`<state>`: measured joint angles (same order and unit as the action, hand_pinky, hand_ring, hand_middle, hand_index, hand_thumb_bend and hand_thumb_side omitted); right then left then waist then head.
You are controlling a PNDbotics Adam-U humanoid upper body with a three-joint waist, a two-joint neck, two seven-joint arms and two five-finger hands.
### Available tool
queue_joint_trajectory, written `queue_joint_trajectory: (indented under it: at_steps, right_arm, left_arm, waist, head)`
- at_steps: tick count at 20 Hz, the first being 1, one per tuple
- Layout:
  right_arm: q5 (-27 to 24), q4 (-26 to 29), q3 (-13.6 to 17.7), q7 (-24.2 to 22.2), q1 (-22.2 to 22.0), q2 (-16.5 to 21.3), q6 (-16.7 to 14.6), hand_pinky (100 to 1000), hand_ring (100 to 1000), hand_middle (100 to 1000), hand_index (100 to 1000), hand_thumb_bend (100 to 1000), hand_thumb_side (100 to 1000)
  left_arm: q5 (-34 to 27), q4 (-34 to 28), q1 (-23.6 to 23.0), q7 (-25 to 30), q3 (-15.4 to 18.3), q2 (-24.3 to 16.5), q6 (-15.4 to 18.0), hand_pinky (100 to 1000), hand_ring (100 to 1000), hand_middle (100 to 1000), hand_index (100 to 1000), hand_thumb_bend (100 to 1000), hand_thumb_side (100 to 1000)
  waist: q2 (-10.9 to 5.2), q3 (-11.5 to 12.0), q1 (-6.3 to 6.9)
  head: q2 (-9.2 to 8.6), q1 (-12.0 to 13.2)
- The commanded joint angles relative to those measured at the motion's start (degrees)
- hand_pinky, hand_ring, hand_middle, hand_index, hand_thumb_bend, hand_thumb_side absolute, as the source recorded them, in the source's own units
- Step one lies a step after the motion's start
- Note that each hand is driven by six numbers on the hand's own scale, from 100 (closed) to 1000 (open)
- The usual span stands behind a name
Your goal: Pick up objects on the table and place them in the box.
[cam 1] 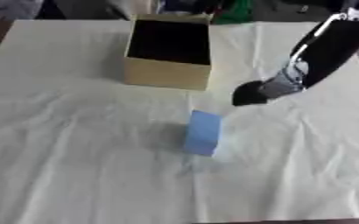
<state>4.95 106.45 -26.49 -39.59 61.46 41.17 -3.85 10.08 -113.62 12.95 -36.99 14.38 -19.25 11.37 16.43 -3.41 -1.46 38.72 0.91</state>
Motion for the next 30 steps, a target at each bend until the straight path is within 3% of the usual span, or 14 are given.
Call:
queue_joint_trajectory:
  at_steps: [1,6,11,30]
  right_arm:
    - [-2.6,-0.8,0.9,-3.2,0.7,1.7,-5.1,833,865,851,891,565,418]
    - [-4.3,-3.0,0.1,-8.7,1.4,1.5,-11.6,841,874,859,899,568,344]
    - [-3.6,-5.4,-1.1,-11.4,2.4,1.0,-15.2,843,879,864,909,559,321]
    - [2.0,-16.8,-10.3,-12.4,6.5,-5.1,-25.2,847,883,870,917,523,222]
  left_arm:
    - [-0.2,-1.0,0.2,0.3,0.1,-1.8,0.1,730,578,547,817,412,187]
    - [-0.3,-1.0,0.2,0.4,0.0,-1.7,0.2,730,578,547,817,412,185]
    - [-0.4,-1.0,0.3,0.6,-0.1,-1.7,0.2,729,578,546,817,411,185]
    - [-1.0,-1.0,0.9,1.1,-0.4,-1.3,0.4,728,578,545,817,408,178]
  waist:
    - [-2.0,0.1,-0.7]
    - [-1.9,0.3,-0.69]
    - [-1.78,0.2,-0.55]
    - [-0.75,0.4,0.22]
  head:
    - [-0.06,0.2]
    - [-0.4,0.1]
    - [-0.56,0.0]
    - [-1.3,-1.1]
